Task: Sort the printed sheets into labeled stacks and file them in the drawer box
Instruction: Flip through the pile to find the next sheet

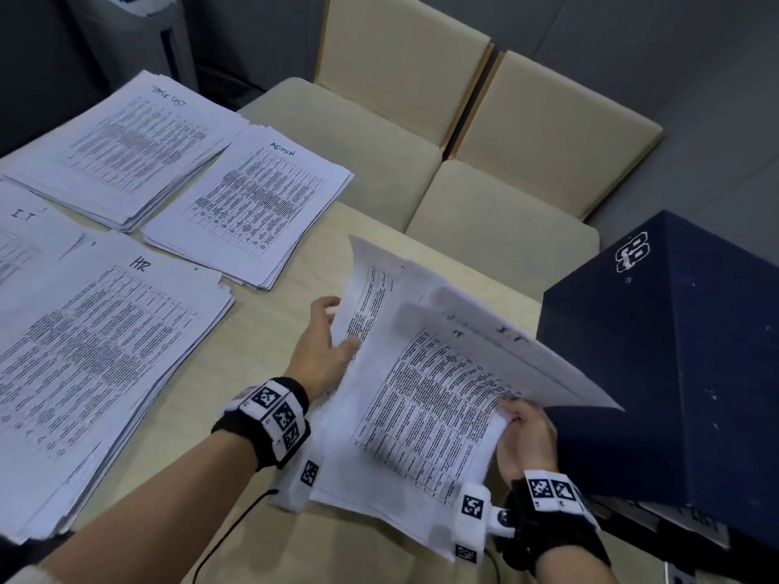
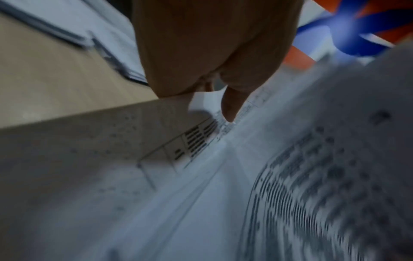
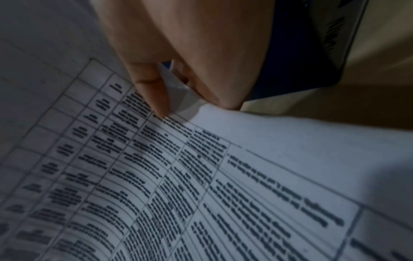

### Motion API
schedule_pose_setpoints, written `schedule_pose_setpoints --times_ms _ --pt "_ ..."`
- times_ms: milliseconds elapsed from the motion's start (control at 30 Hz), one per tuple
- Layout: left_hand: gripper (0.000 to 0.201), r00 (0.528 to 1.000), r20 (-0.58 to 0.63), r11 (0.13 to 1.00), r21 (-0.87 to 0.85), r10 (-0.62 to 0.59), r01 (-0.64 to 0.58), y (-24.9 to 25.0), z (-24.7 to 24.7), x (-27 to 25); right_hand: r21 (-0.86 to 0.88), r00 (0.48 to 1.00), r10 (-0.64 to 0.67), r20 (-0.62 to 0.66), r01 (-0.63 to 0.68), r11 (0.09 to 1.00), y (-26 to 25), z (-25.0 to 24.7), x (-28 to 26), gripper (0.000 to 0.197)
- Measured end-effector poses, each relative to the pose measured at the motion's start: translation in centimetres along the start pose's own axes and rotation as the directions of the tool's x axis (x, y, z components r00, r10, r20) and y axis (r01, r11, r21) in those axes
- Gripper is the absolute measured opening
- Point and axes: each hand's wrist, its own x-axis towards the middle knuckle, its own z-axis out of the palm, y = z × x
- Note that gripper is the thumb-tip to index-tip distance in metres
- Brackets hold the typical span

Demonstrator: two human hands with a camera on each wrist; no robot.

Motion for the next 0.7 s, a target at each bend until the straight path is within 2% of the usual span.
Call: schedule_pose_setpoints --times_ms 33,67,100,133,167,233,300,367,433,500,567,600,633,700 --pt "0.068 0.992 -0.05 0.987 0.115 0.115 -0.108 0.1 0.2 -0.1 0.0 1.0 -0.014 0.014 0.014 1.0 0.1 0.0 0.1 0.022" --pt "0.075 0.966 -0.086 0.939 0.268 0.245 -0.214 0.4 0.2 -0.2 0.001 0.999 -0.026 0.034 0.026 1.0 0.1 -0.1 0.1 0.021" --pt "0.077 0.92 -0.082 0.857 0.404 0.383 -0.321 0.8 0.3 -0.4 -0.013 0.998 -0.028 0.05 0.028 1.0 0.2 -0.2 0.1 0.022" --pt "0.072 0.887 -0.016 0.78 0.484 0.461 -0.397 1.0 0.2 -0.3 -0.017 0.998 -0.024 0.066 0.025 1.0 0.2 -0.1 0.0 0.023" --pt "0.057 0.867 0.071 0.744 0.482 0.494 -0.463 1.2 0.2 0.0 -0.024 0.997 -0.019 0.079 0.021 1.0 0.1 -0.1 0.0 0.023" --pt "0.022 0.865 0.203 0.78 0.373 0.459 -0.502 1.6 0.0 0.3 -0.05 0.997 -0.017 0.074 0.02 0.999 0.1 -0.2 0.1 0.023" --pt "0.014 0.895 0.215 0.845 0.302 0.391 -0.441 1.8 0.0 0.3 -0.086 0.999 -0.024 0.045 0.028 0.996 0.1 -0.1 0.3 0.021" --pt "0.036 0.933 0.184 0.916 0.204 0.311 -0.345 1.6 -0.1 0.4 -0.077 1.0 0.005 0.016 -0.003 0.997 0.3 -0.2 0.7 0.021" --pt "0.057 0.968 0.148 0.977 0.029 0.203 -0.209 1.5 -0.4 0.4 -0.075 0.999 0.004 0.046 -0.001 0.997 0.6 -0.7 1.0 0.016" --pt "0.065 0.981 0.125 0.989 -0.044 0.146 -0.141 1.4 -0.5 0.5 -0.055 0.995 -0.015 0.095 0.021 0.998 0.9 -1.1 0.9 0.015" --pt "0.058 0.985 0.085 0.987 -0.079 0.149 -0.143 1.4 -0.5 0.5 0.115 0.98 0.159 0.122 -0.173 0.978 1.0 -1.4 1.4 0.024" --pt "0.059 0.987 0.079 0.986 -0.104 0.141 -0.133 1.5 -0.5 0.4 0.15 0.976 0.198 0.086 -0.21 0.966 0.9 -1.5 1.6 0.026" --pt "0.058 0.988 0.082 0.984 -0.134 0.127 -0.116 1.3 -0.4 0.5 0.083 0.987 0.157 0.038 -0.16 0.984 0.9 -1.6 1.7 0.025" --pt "0.051 0.992 0.084 0.983 -0.164 0.099 -0.084 1.3 -0.1 0.6 -0.178 0.995 0.087 0.045 -0.077 0.981 0.7 -1.3 1.6 0.026"
